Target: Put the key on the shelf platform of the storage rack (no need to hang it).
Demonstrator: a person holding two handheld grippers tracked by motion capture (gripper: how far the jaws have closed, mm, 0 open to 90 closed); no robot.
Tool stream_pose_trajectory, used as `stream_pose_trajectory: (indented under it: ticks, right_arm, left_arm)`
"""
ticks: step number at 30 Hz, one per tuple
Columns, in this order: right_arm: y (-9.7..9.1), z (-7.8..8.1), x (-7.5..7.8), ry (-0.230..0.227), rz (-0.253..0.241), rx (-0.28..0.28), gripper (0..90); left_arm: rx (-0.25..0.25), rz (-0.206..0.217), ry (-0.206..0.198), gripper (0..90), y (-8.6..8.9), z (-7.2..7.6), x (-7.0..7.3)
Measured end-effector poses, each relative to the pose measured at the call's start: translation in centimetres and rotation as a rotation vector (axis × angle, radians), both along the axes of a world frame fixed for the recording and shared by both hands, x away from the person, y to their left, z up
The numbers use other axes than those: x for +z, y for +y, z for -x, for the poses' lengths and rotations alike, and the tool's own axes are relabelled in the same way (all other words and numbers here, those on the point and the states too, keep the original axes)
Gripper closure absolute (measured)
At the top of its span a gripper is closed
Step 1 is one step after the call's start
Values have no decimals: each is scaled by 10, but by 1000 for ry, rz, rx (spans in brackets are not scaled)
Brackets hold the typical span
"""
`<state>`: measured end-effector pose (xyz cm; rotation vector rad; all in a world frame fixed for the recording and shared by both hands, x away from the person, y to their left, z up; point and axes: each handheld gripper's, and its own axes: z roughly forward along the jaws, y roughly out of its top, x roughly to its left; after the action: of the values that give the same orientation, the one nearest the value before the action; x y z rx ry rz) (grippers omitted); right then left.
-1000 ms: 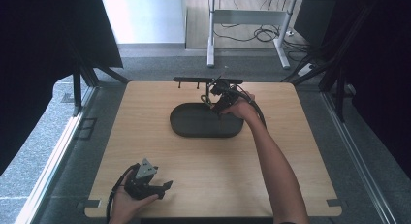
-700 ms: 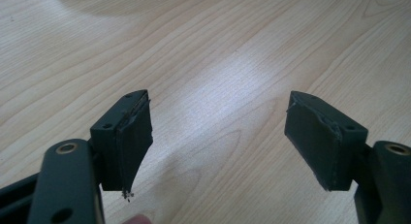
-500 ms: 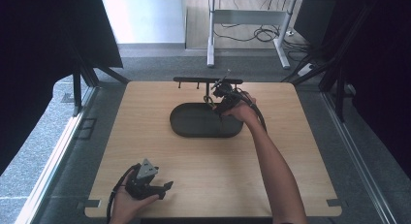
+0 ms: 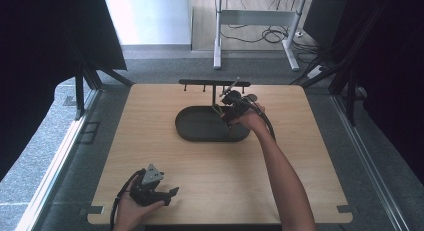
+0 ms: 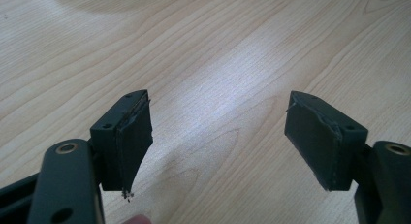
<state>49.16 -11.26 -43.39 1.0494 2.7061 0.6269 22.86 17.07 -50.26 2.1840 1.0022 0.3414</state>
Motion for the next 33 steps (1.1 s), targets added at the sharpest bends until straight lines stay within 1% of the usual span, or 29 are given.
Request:
stream_pose_trajectory:
  ticks: [6, 16, 25, 28, 33]
  right_arm:
    - [-2, 2, -3, 0, -8, -2, 595]
    - [-10, 11, 8, -13, -30, -1, 578]
    - [-15, 22, 16, -25, -48, 8, 563]
    - [-18, 28, 20, -32, -62, 7, 560]
    - [-23, 40, 22, -39, -59, 22, 560]
  left_arm:
    - [-2, 0, 2, 258, -1, 0, 0]
    - [-6, -5, 0, 258, -1, 0, 0]
    - [-8, -8, -3, 257, -3, 0, 0]
    - [-10, -11, -2, 257, -4, 0, 0]
    - [-11, -14, -9, 257, -5, 1, 2]
